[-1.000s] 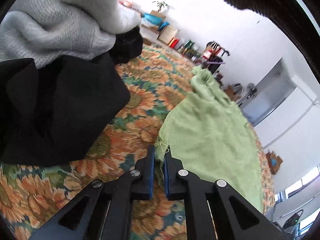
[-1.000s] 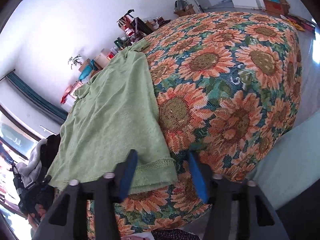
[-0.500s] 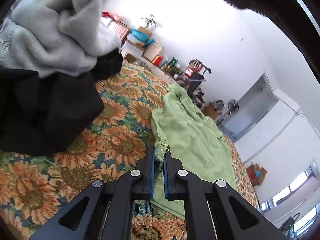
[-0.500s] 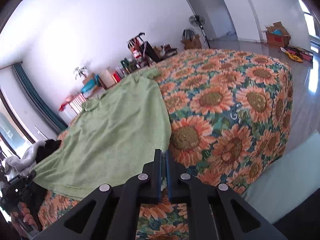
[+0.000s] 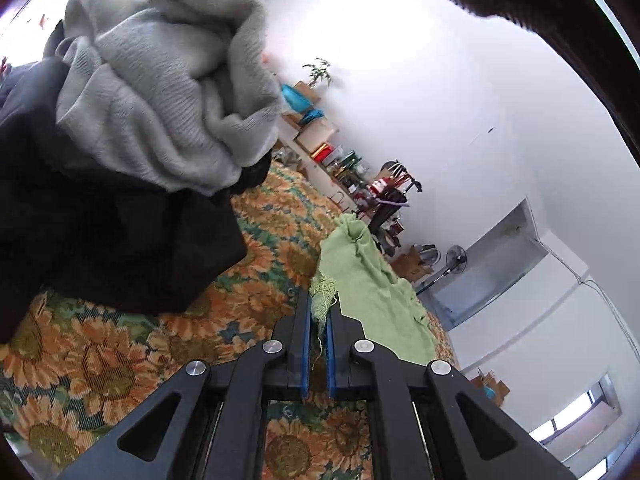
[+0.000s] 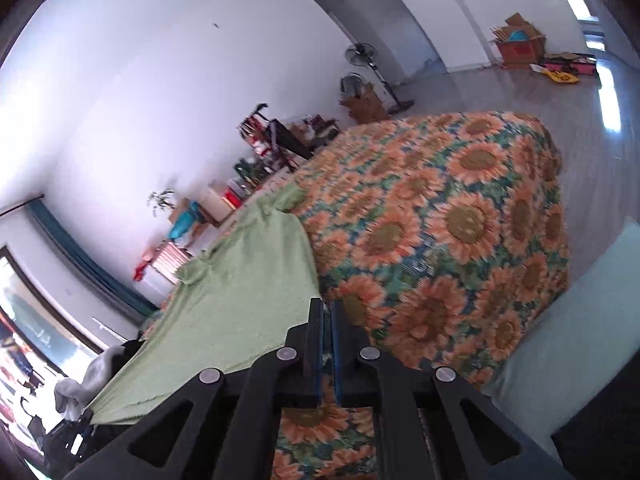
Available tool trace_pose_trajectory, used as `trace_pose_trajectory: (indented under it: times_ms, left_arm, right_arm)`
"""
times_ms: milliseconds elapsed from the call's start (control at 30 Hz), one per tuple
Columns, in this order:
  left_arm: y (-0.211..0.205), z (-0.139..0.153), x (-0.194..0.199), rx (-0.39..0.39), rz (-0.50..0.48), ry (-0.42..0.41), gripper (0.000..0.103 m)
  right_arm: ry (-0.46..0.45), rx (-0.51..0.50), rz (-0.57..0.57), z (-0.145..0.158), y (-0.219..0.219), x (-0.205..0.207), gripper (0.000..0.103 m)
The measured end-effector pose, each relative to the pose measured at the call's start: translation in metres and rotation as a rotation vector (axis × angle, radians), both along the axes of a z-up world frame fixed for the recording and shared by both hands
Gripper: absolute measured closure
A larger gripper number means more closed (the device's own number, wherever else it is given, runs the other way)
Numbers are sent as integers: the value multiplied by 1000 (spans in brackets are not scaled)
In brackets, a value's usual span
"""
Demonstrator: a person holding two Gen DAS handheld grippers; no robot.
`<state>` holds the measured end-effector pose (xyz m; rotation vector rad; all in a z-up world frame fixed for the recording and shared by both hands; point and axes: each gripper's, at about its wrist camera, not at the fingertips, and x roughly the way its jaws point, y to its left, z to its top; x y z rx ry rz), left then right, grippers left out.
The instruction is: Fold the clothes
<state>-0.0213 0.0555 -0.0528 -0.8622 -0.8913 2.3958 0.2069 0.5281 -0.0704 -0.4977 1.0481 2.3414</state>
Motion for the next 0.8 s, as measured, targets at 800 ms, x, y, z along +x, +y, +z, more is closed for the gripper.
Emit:
trace_pose_trajectory:
  times_ms: [800]
  left_arm:
    - [21,-10,16,-201,-35,9,97]
  right_arm:
    - [-182,161,3,-20,-25,-23,99]
